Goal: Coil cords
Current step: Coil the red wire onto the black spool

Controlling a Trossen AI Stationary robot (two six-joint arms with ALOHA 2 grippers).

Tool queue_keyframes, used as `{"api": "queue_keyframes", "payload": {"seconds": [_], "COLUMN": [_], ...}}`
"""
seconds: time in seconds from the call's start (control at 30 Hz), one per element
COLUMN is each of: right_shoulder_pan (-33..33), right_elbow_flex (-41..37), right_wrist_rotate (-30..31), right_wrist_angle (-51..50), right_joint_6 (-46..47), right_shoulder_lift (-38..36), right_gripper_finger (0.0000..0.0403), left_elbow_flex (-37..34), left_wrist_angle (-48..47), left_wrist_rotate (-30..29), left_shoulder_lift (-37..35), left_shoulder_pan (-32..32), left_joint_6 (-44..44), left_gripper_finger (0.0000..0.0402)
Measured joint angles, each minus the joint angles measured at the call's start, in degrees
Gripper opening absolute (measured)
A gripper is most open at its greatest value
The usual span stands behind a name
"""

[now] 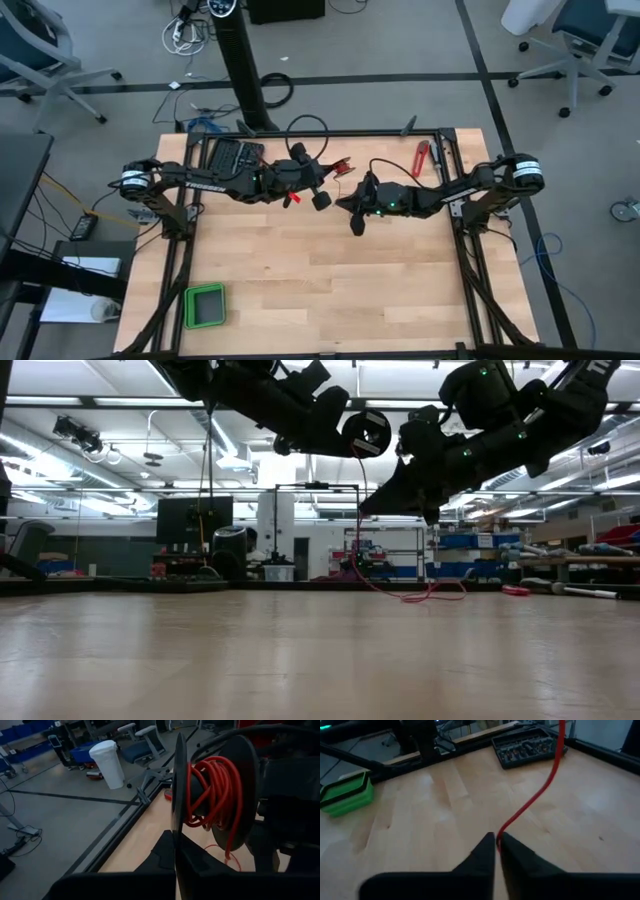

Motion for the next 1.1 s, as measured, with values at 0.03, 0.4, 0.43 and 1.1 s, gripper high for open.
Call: {"api": "queue_keyframes", "payload": {"seconds": [0.03, 0.4, 0.43, 1.1], "right_shoulder_pan": [0.00, -2.18, -2.54, -1.00], "right_elbow_flex": [0.00, 0.00, 0.00, 0.00], "right_wrist_rotate": [0.03, 8.89, 9.89, 13.00], "right_wrist_angle": [0.08, -8.31, -9.90, -15.75], "right_joint_6": [-0.26, 1.42, 1.17, -5.04], "right_shoulder_lift": [0.00, -2.67, -3.53, -24.50], "right_gripper_finger": [0.0008, 0.0001, 0.0001, 0.0000], "left_elbow_flex": [-0.01, 0.00, 0.00, 0.00], "left_wrist_angle": [0.07, -1.60, -1.79, -6.50], "left_wrist_rotate": [-0.02, 0.00, 0.00, -5.37], "left_shoulder_lift": [0.00, 0.00, 0.00, 0.00], "left_shoulder_pan": [0.00, -0.41, -0.55, -0.63], "left_joint_6": [-0.02, -1.15, -1.15, 3.43], "left_gripper_finger": [0.0000, 0.0000, 0.0000, 0.0000]}}
